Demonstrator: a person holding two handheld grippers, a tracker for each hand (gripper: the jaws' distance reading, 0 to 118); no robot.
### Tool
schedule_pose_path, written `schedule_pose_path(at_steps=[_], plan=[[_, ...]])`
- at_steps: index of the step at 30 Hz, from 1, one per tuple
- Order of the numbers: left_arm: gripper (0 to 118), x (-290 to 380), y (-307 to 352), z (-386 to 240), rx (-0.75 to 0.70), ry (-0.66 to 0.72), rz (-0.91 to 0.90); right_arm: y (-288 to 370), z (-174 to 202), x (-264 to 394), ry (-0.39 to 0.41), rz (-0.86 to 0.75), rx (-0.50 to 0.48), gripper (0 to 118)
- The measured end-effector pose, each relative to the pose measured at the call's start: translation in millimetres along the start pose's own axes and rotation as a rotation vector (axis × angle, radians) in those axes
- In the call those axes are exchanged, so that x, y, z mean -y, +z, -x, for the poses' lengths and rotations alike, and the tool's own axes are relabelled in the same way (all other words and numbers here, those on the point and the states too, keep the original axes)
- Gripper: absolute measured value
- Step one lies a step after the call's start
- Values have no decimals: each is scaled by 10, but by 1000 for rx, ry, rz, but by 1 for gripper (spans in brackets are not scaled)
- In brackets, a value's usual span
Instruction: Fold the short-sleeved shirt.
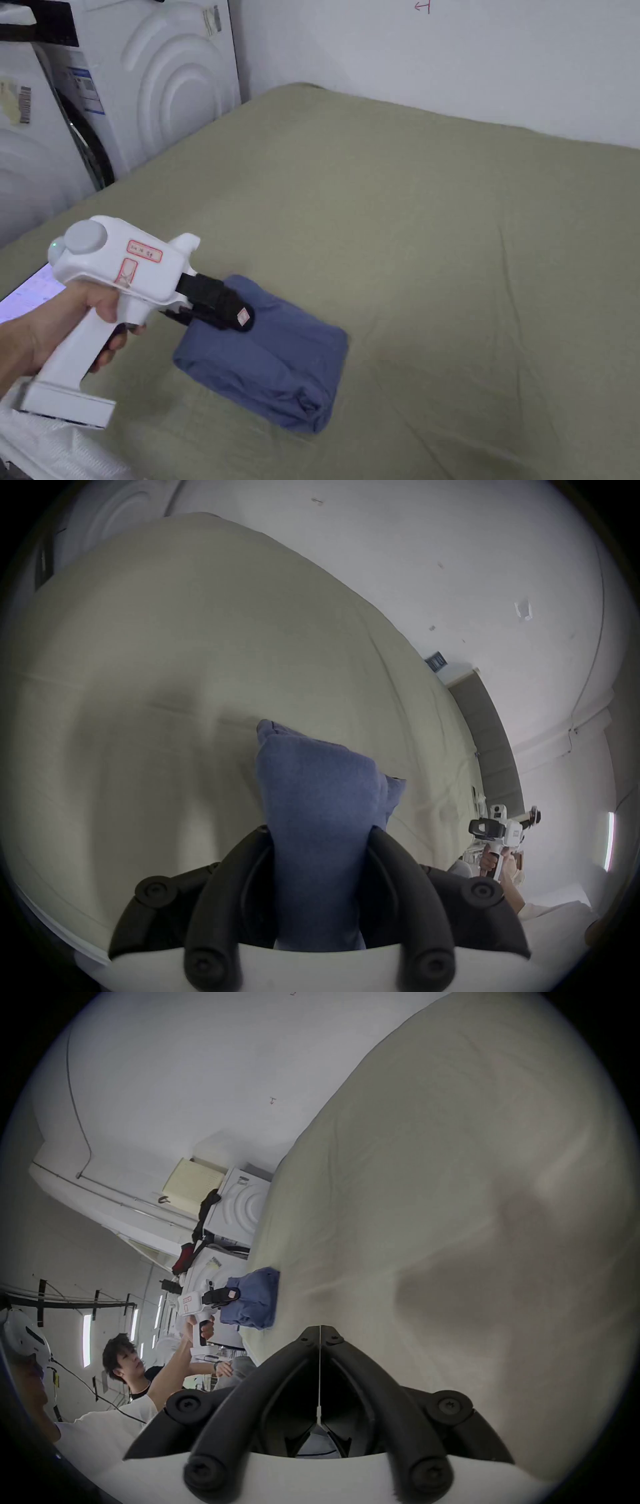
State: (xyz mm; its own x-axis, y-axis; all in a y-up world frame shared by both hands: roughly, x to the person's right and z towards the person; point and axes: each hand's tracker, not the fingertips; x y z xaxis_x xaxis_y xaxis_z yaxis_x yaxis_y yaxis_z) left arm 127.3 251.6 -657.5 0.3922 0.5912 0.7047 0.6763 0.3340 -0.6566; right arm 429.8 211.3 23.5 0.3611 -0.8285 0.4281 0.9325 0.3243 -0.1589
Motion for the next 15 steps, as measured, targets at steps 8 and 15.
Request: schedule_pose_path(at_steps=[8, 15], plan=[[118, -92, -60, 34, -24, 9, 8, 1, -28, -102, 3, -6, 20, 2], [116, 14, 276, -450, -181, -142, -13, 134, 165, -172, 89, -27, 26, 2]])
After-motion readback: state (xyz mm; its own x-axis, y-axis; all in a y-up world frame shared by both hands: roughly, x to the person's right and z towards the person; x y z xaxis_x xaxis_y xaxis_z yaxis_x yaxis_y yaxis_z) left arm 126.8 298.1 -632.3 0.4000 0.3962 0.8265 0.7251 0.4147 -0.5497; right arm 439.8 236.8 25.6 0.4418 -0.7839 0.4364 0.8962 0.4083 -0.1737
